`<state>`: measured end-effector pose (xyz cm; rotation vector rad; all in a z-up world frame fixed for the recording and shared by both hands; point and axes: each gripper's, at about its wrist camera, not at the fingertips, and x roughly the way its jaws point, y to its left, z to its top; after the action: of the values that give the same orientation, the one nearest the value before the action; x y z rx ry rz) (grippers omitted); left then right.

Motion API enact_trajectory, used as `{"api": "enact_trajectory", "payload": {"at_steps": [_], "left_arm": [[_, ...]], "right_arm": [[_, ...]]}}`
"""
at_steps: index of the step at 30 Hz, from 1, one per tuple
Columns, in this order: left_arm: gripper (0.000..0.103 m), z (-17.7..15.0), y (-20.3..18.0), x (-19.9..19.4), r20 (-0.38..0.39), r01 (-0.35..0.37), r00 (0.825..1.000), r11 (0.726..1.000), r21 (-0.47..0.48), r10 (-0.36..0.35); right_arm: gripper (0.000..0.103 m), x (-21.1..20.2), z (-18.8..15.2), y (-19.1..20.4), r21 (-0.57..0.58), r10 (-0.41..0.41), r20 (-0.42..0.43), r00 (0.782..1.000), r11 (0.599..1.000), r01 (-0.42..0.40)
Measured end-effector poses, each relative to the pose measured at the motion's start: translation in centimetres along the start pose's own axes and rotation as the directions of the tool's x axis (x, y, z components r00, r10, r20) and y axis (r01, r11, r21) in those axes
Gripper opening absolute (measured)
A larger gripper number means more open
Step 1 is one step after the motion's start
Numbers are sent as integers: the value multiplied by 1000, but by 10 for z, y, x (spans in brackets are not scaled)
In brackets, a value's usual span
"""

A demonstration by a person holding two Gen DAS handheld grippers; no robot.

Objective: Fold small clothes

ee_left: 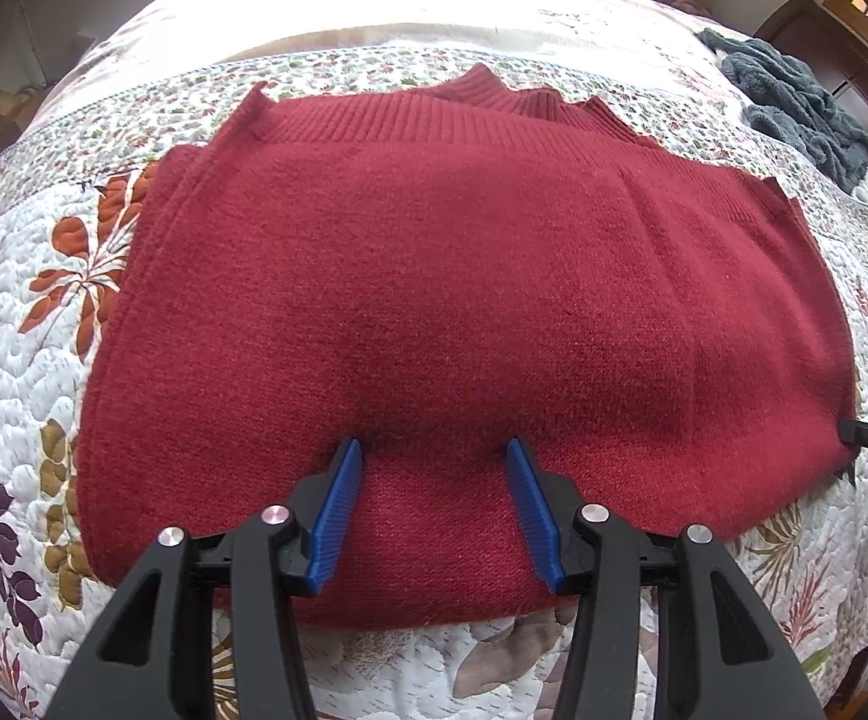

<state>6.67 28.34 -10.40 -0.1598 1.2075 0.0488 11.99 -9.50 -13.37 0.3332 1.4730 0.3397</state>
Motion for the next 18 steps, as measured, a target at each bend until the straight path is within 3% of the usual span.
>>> {"api": "enact_trajectory", "payload": {"at_steps": [3, 12, 18], "left_arm": [[51, 2, -1, -4, -2, -4, 1000, 1000, 0, 4], [51, 25, -20, -26, 58, 19, 998, 999, 29, -21], [54, 57, -32, -12, 74, 48, 996, 999, -10, -47]], "right_arm": [[13, -6, 1, 5, -9, -3, 10, 1000, 1000, 3], [51, -46, 27, 16, -28, 55, 114, 992, 998, -52], [55, -32, 53, 19, -55, 59, 98, 993, 997, -53]]}}
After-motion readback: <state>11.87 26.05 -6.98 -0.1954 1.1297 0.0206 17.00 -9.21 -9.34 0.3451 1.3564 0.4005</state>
